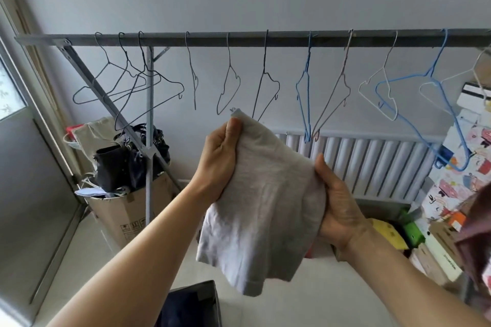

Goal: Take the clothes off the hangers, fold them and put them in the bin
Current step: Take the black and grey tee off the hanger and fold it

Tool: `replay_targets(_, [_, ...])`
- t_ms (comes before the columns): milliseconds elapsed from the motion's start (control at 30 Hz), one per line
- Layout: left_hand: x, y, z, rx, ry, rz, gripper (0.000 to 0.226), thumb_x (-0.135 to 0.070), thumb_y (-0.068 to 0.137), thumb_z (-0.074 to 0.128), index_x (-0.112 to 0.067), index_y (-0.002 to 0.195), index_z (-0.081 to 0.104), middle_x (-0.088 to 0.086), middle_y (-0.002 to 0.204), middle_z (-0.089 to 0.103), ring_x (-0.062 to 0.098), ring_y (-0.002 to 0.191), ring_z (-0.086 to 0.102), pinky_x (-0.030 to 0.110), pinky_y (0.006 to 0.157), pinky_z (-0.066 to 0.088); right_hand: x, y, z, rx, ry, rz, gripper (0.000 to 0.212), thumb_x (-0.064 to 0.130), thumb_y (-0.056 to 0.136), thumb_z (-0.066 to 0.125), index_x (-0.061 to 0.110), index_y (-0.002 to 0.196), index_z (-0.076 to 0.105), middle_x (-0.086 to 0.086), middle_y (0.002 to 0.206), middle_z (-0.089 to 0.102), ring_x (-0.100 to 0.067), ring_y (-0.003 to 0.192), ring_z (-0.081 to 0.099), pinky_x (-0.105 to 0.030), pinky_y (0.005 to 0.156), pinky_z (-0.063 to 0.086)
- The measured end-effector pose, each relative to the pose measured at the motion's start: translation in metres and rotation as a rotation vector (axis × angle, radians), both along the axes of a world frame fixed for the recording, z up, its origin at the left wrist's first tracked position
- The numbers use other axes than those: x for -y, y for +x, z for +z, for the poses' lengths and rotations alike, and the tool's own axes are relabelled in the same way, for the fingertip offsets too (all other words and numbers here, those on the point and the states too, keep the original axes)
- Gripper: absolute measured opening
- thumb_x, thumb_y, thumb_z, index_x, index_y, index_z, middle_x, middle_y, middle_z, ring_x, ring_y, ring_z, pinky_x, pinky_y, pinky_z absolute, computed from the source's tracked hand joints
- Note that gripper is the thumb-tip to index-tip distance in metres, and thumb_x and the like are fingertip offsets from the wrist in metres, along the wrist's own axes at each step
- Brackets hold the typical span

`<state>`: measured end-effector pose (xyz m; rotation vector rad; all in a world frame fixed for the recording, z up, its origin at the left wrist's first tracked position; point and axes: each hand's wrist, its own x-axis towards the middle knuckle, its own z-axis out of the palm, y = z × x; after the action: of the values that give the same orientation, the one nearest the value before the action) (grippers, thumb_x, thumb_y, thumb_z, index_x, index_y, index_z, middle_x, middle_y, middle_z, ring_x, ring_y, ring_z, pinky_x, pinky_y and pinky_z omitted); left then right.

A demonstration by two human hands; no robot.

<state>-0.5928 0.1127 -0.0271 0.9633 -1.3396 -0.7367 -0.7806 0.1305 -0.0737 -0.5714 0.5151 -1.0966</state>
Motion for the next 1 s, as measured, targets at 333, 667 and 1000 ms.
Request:
replay_targets(333, [0.033, 0.025, -0.011, 0.253, 0.182, 0.414, 0.018, -0.028, 0.098, 0.050, -0.017, 0.096, 0.064, -0.005, 0.077, 0.071, 0.019, 0.067, 0.062, 0.036, 0.072, 0.053, 0.001, -0.015, 0.030, -0.251, 0.029, -0.147, 0.026, 0.027, 0.096, 0.054, 0.008, 0.102, 0.071, -0.012, 0.101, 0.075, -0.023, 0.089, 0.072, -0.038, 0.086, 0.053])
replay_targets(667, [-0.009, -0.030, -0.054, -0.450, 0.886, -0.305, 0.086, -0.073, 0.089, 0.039, 0.005, 0.121, 0.057, 0.024, 0.122, 0.066, 0.035, 0.109, 0.066, 0.044, 0.095, 0.054, -0.002, -0.001, 0.028, -0.259, -0.033, -0.229, 0.043, 0.044, 0.096, 0.052, 0.014, 0.126, 0.055, -0.006, 0.125, 0.065, -0.024, 0.115, 0.061, -0.042, 0.095, 0.047])
replay_targets(1000, [-0.014, -0.052, -0.059, -0.921, 0.681, -0.349, 0.057, -0.019, 0.074, 0.077, 0.001, 0.125, 0.060, 0.020, 0.117, 0.070, 0.032, 0.109, 0.068, 0.044, 0.094, 0.054, -0.019, 0.013, 0.003, 0.097, 0.146, -0.099, 0.046, 0.035, 0.098, 0.044, -0.001, 0.123, 0.057, -0.024, 0.119, 0.067, -0.036, 0.117, 0.061, -0.048, 0.104, 0.044])
